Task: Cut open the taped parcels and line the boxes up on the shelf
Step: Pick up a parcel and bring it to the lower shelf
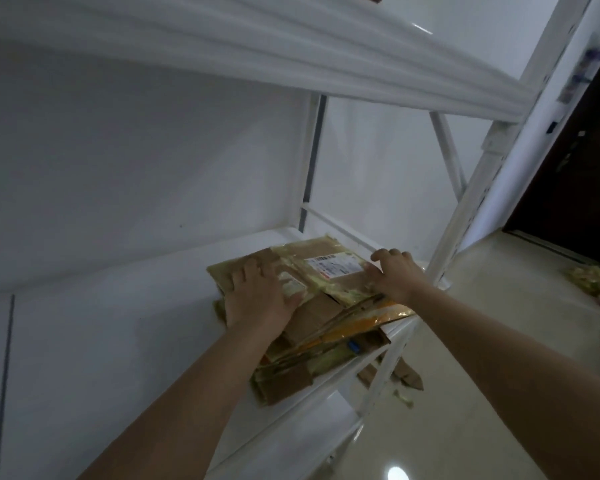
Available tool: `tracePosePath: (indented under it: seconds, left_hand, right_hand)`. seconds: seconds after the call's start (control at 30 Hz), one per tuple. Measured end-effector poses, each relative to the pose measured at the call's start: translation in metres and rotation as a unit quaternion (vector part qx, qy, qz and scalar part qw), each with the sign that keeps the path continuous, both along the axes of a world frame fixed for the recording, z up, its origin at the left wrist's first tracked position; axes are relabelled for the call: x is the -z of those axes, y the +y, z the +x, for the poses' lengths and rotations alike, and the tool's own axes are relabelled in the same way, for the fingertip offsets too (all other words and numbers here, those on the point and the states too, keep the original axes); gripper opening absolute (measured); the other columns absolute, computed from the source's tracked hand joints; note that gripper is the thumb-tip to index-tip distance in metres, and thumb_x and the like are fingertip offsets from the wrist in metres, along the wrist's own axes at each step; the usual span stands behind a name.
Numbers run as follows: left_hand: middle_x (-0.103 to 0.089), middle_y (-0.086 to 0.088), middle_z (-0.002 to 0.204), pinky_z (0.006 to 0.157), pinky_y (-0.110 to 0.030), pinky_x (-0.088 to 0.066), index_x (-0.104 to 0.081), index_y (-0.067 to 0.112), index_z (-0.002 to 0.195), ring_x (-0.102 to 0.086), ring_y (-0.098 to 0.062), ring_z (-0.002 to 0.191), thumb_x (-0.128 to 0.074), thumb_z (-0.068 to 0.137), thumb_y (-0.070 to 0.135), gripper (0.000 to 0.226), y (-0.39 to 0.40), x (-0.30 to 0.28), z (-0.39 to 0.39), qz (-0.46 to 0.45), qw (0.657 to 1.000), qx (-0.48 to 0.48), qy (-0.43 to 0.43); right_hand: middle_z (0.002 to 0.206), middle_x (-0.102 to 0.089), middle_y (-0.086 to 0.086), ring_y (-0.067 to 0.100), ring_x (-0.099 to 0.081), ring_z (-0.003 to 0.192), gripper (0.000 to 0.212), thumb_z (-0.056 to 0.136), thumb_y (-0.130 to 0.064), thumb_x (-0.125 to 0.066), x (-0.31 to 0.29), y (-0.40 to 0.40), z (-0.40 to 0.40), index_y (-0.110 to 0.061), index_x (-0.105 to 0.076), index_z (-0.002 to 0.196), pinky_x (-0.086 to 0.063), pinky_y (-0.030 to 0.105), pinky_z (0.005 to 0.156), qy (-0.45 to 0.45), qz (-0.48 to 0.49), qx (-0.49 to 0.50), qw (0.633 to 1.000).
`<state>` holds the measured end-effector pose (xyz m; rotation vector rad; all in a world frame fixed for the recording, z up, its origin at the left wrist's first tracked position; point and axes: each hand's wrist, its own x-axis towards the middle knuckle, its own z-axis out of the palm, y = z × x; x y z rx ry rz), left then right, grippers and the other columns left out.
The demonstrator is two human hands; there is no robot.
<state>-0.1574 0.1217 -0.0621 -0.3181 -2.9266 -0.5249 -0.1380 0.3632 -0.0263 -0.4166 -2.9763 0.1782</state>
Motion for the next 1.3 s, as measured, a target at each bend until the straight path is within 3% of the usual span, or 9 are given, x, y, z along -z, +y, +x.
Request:
tracePosePath:
  seconds: [0.1, 0.23, 0.33, 0.43, 0.63, 0.77, 0.9, 1.03, 1.3]
  left_hand:
    - [-0.011, -0.013, 0.16, 0.106, -0.044, -0.037, -0.008, 0.007, 0.154, -0.019, -0.035, 0.143, -0.041, 0.081, 0.08, 0.108, -0.002, 0.008, -0.002, -0.03, 0.999, -0.01, -0.016]
    - [-0.002, -0.019, 0.161, 0.111, -0.047, -0.032, 0.008, -0.002, 0.152, -0.012, -0.037, 0.147, -0.04, 0.068, 0.091, 0.134, -0.007, 0.018, -0.002, -0.035, 0.996, -0.045, -0.064]
    - [0.006, -0.026, 0.159, 0.112, -0.048, -0.032, 0.017, -0.009, 0.147, -0.004, -0.038, 0.149, -0.039, 0.062, 0.093, 0.145, -0.009, 0.026, 0.001, 0.005, 0.99, -0.078, -0.12]
    - [0.013, -0.032, 0.157, 0.111, -0.051, -0.034, 0.017, -0.013, 0.145, -0.001, -0.04, 0.149, -0.039, 0.062, 0.093, 0.146, -0.008, 0.028, 0.003, 0.023, 0.984, -0.071, -0.163]
    - [0.014, -0.029, 0.158, 0.114, -0.058, -0.022, 0.007, -0.003, 0.152, 0.008, -0.042, 0.148, -0.043, 0.068, 0.088, 0.134, -0.015, 0.015, 0.003, 0.042, 0.984, -0.031, -0.173]
    - [0.003, -0.019, 0.162, 0.118, -0.057, -0.014, -0.001, 0.002, 0.154, 0.005, -0.036, 0.15, -0.051, 0.07, 0.083, 0.127, -0.02, 0.003, 0.007, 0.116, 0.982, 0.007, -0.149]
    - [-0.031, -0.005, 0.157, 0.117, -0.055, -0.02, -0.012, 0.017, 0.154, -0.023, -0.032, 0.146, -0.059, 0.072, 0.076, 0.111, -0.023, -0.02, 0.01, 0.208, 0.971, 0.065, -0.1]
    - [-0.048, 0.001, 0.145, 0.108, -0.032, -0.036, -0.025, 0.02, 0.149, -0.047, -0.022, 0.133, -0.077, 0.072, 0.057, 0.099, -0.027, -0.037, 0.016, 0.315, 0.936, 0.106, -0.118]
    - [-0.046, -0.004, 0.138, 0.108, -0.049, -0.042, -0.03, 0.017, 0.139, -0.042, -0.024, 0.133, -0.098, 0.047, 0.031, 0.115, -0.043, -0.035, 0.023, 0.437, 0.891, 0.078, -0.093]
  right_hand:
    - [0.142, -0.046, 0.013, 0.034, -0.036, 0.132, 0.054, 0.099, -0.053, -0.038, 0.01, 0.0, -0.018, -0.017, -0.043, 0.14, -0.037, 0.047, 0.103, -0.015, 0.009, -0.004, 1.0]
    - [0.152, -0.037, 0.01, 0.034, -0.032, 0.138, 0.086, 0.086, -0.073, -0.046, 0.025, 0.002, -0.037, -0.018, -0.029, 0.15, -0.031, 0.049, 0.11, -0.063, -0.033, 0.003, 0.997]
    - [0.133, -0.054, 0.01, 0.031, -0.05, 0.119, 0.08, 0.082, -0.076, -0.047, 0.035, 0.003, -0.044, -0.015, -0.043, 0.135, -0.042, 0.047, 0.101, -0.077, -0.064, 0.006, 0.995]
    - [0.12, -0.058, 0.009, 0.028, -0.053, 0.107, 0.075, 0.079, -0.076, -0.053, 0.034, 0.004, -0.041, -0.015, -0.049, 0.122, -0.047, 0.044, 0.093, -0.038, -0.065, 0.005, 0.997]
    - [0.133, -0.047, 0.016, 0.034, -0.042, 0.122, 0.093, 0.072, -0.073, -0.066, 0.018, -0.001, -0.028, -0.014, -0.04, 0.139, -0.042, 0.044, 0.094, 0.058, -0.094, 0.015, 0.994]
    - [0.139, -0.043, 0.018, 0.036, -0.039, 0.128, 0.108, 0.063, -0.073, -0.071, -0.004, -0.003, -0.015, -0.013, -0.034, 0.146, -0.04, 0.047, 0.101, 0.104, -0.143, 0.02, 0.984]
    - [0.141, -0.041, 0.018, 0.035, -0.04, 0.131, 0.119, 0.054, -0.078, -0.065, -0.033, -0.007, 0.001, -0.012, -0.032, 0.147, -0.04, 0.05, 0.106, 0.136, -0.183, 0.015, 0.974]
    - [0.141, -0.04, 0.017, 0.034, -0.044, 0.129, 0.126, 0.048, -0.081, -0.064, -0.051, -0.017, 0.015, -0.011, -0.031, 0.148, -0.044, 0.05, 0.104, 0.135, -0.219, -0.001, 0.966]
    - [0.138, -0.033, 0.011, 0.031, -0.045, 0.125, 0.127, 0.043, -0.068, -0.075, -0.041, -0.02, 0.032, -0.013, -0.028, 0.147, -0.046, 0.037, 0.092, 0.132, -0.259, -0.012, 0.957]
